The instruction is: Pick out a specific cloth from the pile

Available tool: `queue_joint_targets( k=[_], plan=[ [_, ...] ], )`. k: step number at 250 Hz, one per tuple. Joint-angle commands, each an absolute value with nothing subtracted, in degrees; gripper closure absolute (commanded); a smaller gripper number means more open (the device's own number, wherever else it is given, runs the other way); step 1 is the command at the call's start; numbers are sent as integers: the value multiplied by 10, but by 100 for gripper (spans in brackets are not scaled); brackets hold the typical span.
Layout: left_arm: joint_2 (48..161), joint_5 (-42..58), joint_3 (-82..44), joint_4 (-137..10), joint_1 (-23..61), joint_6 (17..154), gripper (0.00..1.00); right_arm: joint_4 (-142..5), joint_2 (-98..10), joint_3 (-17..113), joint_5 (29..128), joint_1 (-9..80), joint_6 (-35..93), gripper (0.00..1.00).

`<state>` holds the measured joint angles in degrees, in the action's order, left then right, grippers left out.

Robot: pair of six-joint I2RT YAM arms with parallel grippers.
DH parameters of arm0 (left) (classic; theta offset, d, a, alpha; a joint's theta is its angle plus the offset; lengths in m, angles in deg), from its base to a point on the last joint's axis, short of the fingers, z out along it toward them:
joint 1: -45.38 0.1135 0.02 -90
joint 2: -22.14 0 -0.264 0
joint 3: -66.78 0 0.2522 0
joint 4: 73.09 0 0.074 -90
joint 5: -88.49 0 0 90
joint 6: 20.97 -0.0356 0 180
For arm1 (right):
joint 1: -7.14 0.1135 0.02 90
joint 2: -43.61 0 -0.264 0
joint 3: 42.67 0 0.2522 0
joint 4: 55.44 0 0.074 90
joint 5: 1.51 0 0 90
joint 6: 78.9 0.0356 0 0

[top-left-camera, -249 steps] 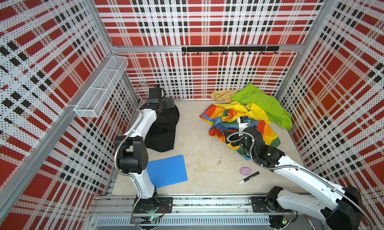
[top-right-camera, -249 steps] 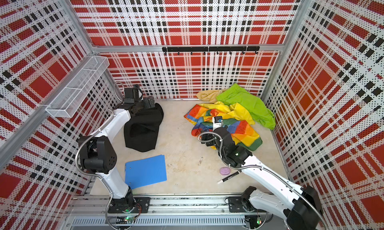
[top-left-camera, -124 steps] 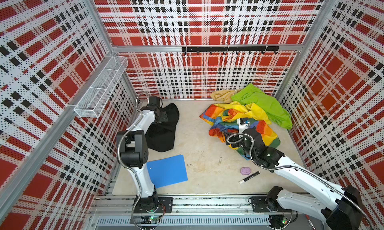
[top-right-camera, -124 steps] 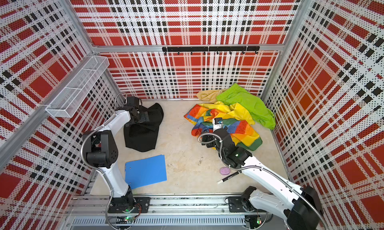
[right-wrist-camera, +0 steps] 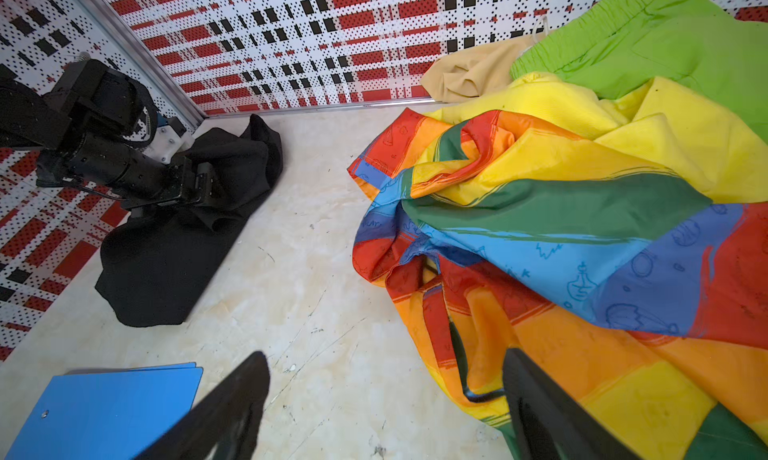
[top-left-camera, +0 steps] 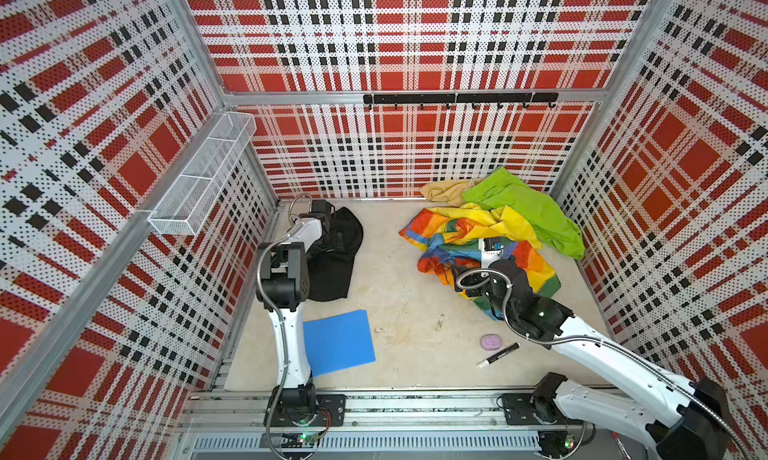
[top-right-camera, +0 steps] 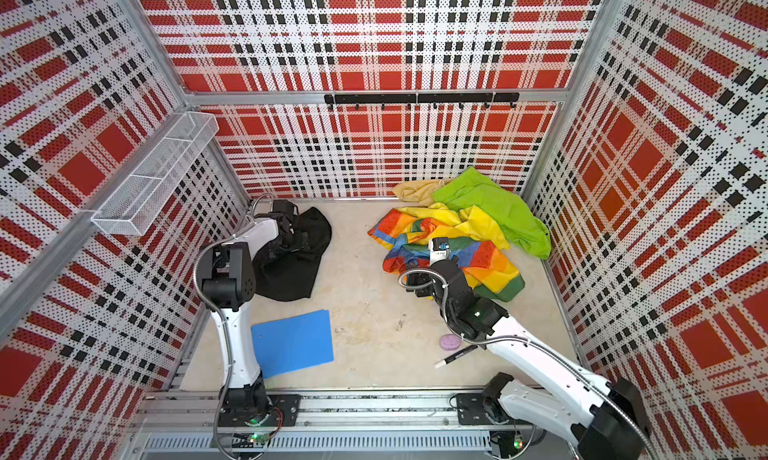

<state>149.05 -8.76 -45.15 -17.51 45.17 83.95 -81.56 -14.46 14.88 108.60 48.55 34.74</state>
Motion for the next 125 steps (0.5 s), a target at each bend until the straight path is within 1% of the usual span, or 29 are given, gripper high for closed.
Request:
queue_joint_targets(
  k=[1, 7, 17, 33, 37, 45, 56, 83, 110, 125],
  plan=[
    [1519, -65, -473, -167, 446, 834, 35, -804, -134, 144, 1097, 488, 350, 6],
    [1521, -64, -477, -168, 445, 835, 42, -804, -134, 145, 1097, 488, 350, 6],
    [1523, -60, -483, -168, 445, 834, 49, -806, -135, 147, 1098, 488, 348, 6],
    [1526, -58, -497, -168, 446, 832, 70, -810, -135, 149, 1099, 488, 347, 6],
    [1527, -58, -501, -167, 446, 832, 72, -811, -135, 150, 1100, 488, 347, 6],
    [1528, -57, -510, -167, 448, 832, 74, -812, -134, 150, 1102, 488, 346, 6],
    [1528, -52, -519, -167, 451, 833, 84, -812, -133, 150, 1103, 488, 345, 6],
    [1513, -51, -536, -171, 462, 848, 88, -818, -129, 151, 1105, 488, 346, 6],
    [1492, -1, -538, -208, 477, 876, 88, -820, -126, 150, 1106, 488, 346, 6],
    [1487, 11, -546, -218, 476, 882, 87, -820, -128, 152, 1106, 488, 346, 6]
  ],
)
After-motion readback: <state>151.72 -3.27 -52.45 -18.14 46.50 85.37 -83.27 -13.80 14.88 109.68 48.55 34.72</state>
